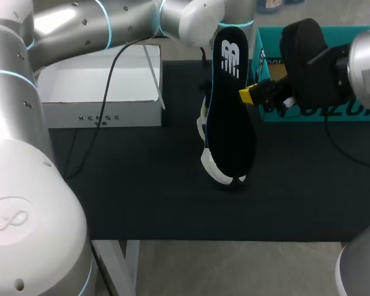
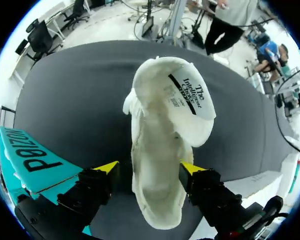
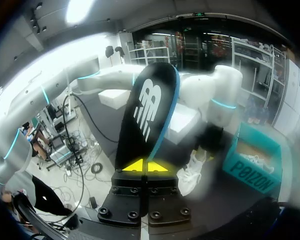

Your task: Take the shoe out of the shoebox, open the shoe tongue, remove and reinsert the insole, then place the shoe into the shoebox

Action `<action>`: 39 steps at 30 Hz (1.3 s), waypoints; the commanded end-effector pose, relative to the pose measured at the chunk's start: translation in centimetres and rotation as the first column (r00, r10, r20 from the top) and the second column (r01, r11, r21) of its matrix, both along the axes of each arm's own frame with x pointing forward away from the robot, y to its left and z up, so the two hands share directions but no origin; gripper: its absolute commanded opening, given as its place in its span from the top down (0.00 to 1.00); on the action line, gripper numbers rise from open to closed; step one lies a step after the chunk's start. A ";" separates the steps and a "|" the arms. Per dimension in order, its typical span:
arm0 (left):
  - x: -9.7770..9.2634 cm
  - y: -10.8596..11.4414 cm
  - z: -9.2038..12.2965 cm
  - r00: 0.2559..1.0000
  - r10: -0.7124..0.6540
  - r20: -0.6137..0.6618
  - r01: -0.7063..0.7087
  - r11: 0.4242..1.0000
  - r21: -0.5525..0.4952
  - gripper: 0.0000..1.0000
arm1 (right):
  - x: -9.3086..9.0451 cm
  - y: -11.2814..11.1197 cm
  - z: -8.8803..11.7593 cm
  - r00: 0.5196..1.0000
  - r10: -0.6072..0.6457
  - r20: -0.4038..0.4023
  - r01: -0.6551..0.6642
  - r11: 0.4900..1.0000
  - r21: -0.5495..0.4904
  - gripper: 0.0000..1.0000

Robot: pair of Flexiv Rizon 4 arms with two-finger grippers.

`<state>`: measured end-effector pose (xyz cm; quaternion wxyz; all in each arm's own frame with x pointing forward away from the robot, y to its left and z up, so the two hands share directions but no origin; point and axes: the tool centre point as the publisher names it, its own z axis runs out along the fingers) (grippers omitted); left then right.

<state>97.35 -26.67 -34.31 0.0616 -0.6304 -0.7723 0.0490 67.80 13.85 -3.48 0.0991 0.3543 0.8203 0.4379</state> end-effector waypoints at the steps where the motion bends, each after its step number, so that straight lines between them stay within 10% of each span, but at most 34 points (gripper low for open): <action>1: -0.6 2.1 2.6 0.992 0.107 0.067 -0.100 0.991 -0.094 0.00 | 0.4 0.4 -0.1 1.000 0.000 -0.003 0.000 1.000 -0.002 1.00; 11: -1.6 5.1 8.1 0.945 0.328 0.016 -0.290 0.856 -0.428 0.00 | 0.4 0.4 -0.1 1.000 0.000 -0.003 0.000 1.000 -0.002 1.00; 26: -4.1 4.7 15.2 0.988 0.151 0.033 -0.081 0.688 -0.721 0.00 | 0.4 0.4 -0.1 1.000 0.000 -0.003 0.000 1.000 -0.002 1.00; 39: -8.2 5.5 20.7 0.982 0.108 0.158 0.079 0.524 -0.848 0.00 | 10.3 -1.5 -4.2 0.836 -0.188 -0.516 0.345 0.911 0.226 1.00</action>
